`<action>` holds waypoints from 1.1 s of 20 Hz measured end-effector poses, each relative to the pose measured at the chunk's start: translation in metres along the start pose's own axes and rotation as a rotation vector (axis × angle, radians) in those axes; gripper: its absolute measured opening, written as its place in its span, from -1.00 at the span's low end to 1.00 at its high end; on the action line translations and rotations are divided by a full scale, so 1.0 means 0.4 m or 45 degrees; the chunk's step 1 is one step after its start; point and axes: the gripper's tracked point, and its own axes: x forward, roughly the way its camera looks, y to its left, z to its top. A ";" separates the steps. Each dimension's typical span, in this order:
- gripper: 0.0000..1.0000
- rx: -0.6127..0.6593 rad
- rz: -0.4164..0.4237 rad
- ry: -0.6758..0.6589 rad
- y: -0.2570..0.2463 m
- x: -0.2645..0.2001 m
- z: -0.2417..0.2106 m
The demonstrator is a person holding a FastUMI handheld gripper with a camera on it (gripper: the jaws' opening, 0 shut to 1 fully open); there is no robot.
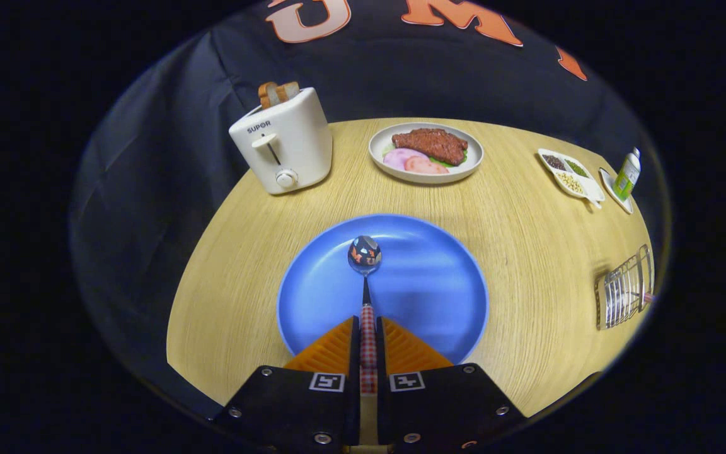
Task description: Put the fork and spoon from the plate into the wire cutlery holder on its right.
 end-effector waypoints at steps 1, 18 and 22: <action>-0.77 0.002 0.000 -0.021 -0.014 -0.017 0.019; -0.44 -0.111 0.013 0.057 -0.075 0.021 -0.046; -0.22 -0.133 -0.028 0.061 -0.054 0.047 -0.077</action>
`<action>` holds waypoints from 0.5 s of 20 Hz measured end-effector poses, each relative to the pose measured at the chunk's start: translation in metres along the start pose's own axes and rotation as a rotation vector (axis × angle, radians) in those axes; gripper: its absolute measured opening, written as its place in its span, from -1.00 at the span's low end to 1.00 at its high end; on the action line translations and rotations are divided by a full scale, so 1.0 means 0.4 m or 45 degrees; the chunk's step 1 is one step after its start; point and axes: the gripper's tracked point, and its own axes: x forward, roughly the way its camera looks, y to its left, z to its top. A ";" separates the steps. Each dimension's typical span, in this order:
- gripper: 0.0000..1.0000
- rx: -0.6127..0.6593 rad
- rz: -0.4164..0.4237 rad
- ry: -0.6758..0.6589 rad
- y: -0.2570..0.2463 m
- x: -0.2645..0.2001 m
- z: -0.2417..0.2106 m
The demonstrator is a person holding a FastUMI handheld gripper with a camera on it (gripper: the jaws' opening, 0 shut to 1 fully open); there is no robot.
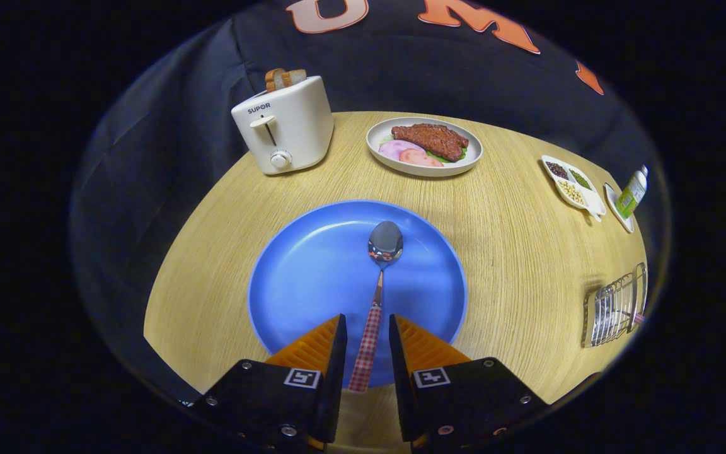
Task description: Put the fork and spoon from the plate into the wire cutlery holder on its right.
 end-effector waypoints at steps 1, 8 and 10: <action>-0.21 0.005 -0.011 0.007 -0.001 0.010 -0.009; -0.73 0.080 -0.075 0.016 -0.032 0.026 -0.021; -0.83 0.089 -0.057 0.014 -0.035 0.017 -0.016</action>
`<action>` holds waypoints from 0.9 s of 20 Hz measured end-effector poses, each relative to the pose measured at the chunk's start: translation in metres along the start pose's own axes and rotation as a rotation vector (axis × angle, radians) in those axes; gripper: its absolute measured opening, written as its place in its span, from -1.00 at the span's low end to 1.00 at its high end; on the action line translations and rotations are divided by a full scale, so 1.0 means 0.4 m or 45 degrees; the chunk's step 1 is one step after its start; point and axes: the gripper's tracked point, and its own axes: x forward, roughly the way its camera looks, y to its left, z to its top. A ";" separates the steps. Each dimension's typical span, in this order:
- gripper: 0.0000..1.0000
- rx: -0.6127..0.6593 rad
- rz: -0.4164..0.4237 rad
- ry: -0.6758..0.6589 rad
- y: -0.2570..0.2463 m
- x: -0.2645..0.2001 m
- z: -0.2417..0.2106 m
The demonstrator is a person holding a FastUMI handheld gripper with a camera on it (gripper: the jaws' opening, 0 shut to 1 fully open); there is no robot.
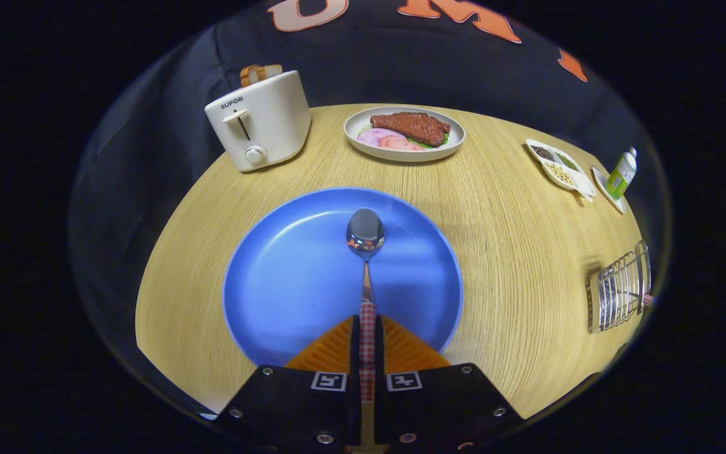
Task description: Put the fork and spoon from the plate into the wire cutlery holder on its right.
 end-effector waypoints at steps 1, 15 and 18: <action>-0.83 -0.003 0.009 -0.010 -0.006 -0.010 0.009; -0.84 0.134 -0.095 -0.202 -0.346 -0.281 0.159; -0.84 0.145 -0.174 -0.164 -0.469 -0.327 0.127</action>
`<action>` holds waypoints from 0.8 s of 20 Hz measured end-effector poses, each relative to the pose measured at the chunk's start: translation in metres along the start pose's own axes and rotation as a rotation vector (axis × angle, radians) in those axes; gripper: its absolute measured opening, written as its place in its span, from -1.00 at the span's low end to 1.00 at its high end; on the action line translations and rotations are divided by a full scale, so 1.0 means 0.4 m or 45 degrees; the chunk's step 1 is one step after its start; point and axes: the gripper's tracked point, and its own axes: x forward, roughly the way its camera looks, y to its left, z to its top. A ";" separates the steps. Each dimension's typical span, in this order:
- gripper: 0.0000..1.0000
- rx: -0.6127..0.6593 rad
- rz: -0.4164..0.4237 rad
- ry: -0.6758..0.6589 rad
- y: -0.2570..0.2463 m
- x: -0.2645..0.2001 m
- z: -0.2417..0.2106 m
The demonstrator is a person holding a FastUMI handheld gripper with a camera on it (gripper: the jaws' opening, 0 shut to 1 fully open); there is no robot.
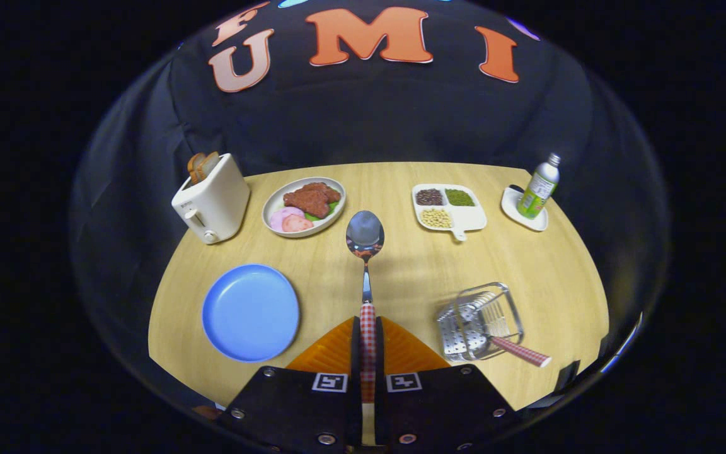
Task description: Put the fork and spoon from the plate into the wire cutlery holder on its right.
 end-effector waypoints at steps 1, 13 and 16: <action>-0.84 0.006 -0.024 0.016 -0.042 -0.009 -0.009; -0.84 -0.083 -0.013 0.399 -0.225 -0.079 -0.129; -0.84 -0.157 -0.031 0.514 -0.256 -0.084 -0.159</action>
